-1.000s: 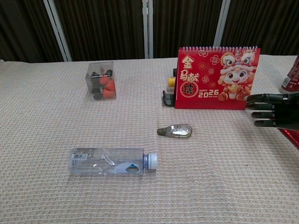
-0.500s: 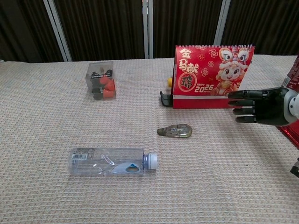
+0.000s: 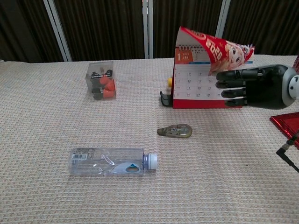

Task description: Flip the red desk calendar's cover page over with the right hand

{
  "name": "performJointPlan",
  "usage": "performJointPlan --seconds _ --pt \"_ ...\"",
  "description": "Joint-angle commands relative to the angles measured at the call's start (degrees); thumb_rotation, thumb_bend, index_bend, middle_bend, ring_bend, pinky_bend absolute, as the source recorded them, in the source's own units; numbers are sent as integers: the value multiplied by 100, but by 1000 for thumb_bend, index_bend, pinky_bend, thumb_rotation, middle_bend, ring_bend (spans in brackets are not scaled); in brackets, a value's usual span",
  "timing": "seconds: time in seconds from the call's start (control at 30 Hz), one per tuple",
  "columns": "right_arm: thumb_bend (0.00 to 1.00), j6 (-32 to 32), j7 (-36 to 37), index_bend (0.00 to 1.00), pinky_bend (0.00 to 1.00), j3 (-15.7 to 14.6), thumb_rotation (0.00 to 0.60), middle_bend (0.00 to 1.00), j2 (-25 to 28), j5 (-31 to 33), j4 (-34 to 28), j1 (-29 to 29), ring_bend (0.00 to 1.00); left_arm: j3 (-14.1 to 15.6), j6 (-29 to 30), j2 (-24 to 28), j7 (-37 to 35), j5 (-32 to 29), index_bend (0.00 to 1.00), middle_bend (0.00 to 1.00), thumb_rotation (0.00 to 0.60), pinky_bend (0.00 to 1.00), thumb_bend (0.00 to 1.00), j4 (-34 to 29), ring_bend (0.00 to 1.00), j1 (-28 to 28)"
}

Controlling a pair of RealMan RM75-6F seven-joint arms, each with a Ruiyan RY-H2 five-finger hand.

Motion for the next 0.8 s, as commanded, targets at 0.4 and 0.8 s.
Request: performJointPlan --seconds 0.4,0.8 --pt "414 1448 -1372 263 450 294 600 365 1331 -65 -1343 57 378 15 -94 -5 15 -26 0 0 600 0 97 -15 0 -36" --pt "311 2125 -3285 197 7 -278 600 115 1199 -30 -360 987 19 1 -350 -79 102 -197 0 0 600 0 97 33 0 -136"
